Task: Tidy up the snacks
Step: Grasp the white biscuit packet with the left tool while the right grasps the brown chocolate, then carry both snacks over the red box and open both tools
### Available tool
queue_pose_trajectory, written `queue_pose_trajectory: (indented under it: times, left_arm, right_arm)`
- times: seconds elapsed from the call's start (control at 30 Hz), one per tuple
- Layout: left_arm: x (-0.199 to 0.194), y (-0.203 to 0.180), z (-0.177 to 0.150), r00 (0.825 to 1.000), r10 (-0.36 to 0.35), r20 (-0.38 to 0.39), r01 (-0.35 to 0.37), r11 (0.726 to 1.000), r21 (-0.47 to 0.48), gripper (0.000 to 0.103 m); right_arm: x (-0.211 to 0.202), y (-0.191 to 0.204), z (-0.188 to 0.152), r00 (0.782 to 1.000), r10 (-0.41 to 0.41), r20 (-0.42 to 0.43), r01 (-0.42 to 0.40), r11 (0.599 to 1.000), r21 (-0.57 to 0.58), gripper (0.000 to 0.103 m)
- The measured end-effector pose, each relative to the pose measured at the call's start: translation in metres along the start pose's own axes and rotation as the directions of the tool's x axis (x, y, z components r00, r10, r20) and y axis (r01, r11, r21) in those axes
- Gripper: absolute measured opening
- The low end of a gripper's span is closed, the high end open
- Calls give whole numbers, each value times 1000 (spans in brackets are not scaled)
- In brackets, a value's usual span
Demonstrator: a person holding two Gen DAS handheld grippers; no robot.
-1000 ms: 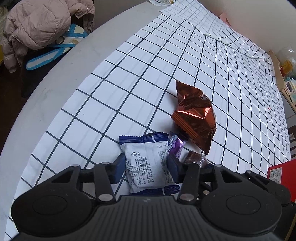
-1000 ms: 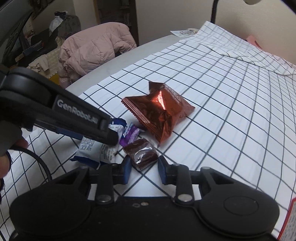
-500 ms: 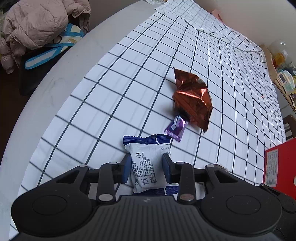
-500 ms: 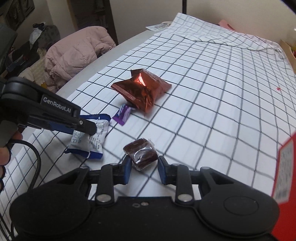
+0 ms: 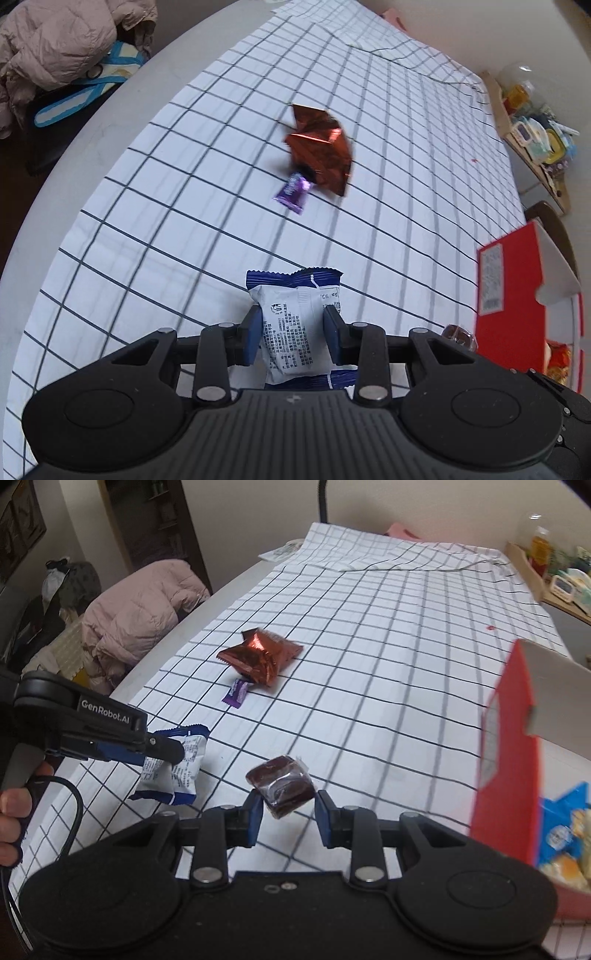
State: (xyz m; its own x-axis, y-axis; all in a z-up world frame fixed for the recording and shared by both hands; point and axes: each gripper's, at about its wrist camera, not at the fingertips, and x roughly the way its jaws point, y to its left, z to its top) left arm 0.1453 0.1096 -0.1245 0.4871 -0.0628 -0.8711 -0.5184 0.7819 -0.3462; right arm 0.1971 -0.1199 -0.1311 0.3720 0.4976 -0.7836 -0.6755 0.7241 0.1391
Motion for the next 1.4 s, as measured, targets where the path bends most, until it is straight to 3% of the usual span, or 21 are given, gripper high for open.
queue_pose_trajectory:
  times: [0.33, 0.8, 1.17, 1.4]
  left_arm:
    - [-35, -80, -15, 995, -93, 32, 88, 986, 143, 34]
    - [-42, -207, -31, 979, -201, 43, 177, 931, 319, 34]
    - [-11, -278, -47, 980, -199, 3, 181, 897, 403, 34]
    - [14, -305, -48, 984, -177, -8, 163, 886, 435, 34]
  right_arm:
    - [-68, -39, -13, 994, -58, 89, 51, 996, 78, 29]
    - [-130, -123, -30, 970, -195, 148, 166, 968, 188, 29]
    - [-140, -189, -54, 953, -284, 107, 245, 928, 282, 29]
    - [-135, -223, -61, 956, -286, 58, 249, 903, 350, 29]
